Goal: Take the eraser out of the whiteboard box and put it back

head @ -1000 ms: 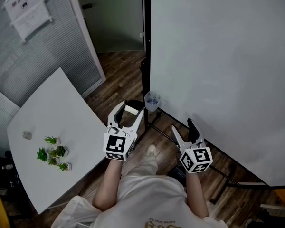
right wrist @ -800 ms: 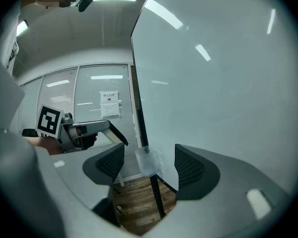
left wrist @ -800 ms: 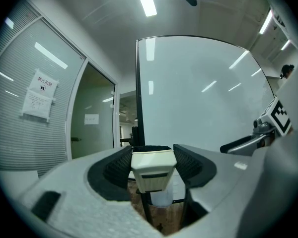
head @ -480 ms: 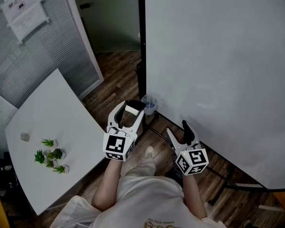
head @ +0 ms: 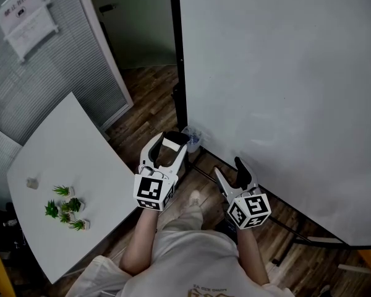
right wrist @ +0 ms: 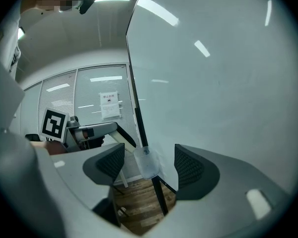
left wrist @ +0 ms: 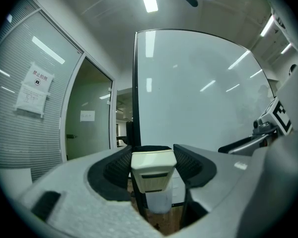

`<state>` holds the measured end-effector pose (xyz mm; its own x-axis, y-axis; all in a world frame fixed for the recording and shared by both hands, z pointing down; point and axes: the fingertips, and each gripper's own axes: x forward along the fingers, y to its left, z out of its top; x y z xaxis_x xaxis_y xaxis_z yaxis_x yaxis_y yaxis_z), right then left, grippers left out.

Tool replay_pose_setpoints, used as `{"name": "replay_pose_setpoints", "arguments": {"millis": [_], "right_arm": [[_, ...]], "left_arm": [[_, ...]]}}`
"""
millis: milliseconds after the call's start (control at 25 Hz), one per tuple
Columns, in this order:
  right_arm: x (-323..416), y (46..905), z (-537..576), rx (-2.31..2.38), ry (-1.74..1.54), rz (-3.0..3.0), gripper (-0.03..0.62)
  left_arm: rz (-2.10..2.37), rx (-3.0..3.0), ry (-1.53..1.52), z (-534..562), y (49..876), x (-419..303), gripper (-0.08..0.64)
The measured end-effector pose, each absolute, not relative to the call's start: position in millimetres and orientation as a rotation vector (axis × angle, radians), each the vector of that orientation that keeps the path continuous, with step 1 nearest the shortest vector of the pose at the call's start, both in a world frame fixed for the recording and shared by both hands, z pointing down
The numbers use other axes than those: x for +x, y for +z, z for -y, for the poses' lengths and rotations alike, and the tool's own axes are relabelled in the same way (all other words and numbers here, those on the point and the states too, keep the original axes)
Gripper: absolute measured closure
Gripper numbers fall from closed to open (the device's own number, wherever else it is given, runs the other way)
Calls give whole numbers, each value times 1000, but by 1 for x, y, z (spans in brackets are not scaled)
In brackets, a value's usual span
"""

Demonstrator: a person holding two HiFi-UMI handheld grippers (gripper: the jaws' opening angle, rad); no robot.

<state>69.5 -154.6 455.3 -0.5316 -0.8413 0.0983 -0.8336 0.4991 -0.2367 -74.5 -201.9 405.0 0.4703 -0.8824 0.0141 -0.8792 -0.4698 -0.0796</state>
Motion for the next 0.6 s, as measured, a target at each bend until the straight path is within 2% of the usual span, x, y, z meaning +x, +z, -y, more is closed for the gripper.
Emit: {"name": "replay_pose_setpoints", "arguments": {"millis": [600], "right_arm": [[66,466,160,-1505,-437,-2709,275]], "left_arm": [[-1534,-2701,-101,215,416,-59,301]]}}
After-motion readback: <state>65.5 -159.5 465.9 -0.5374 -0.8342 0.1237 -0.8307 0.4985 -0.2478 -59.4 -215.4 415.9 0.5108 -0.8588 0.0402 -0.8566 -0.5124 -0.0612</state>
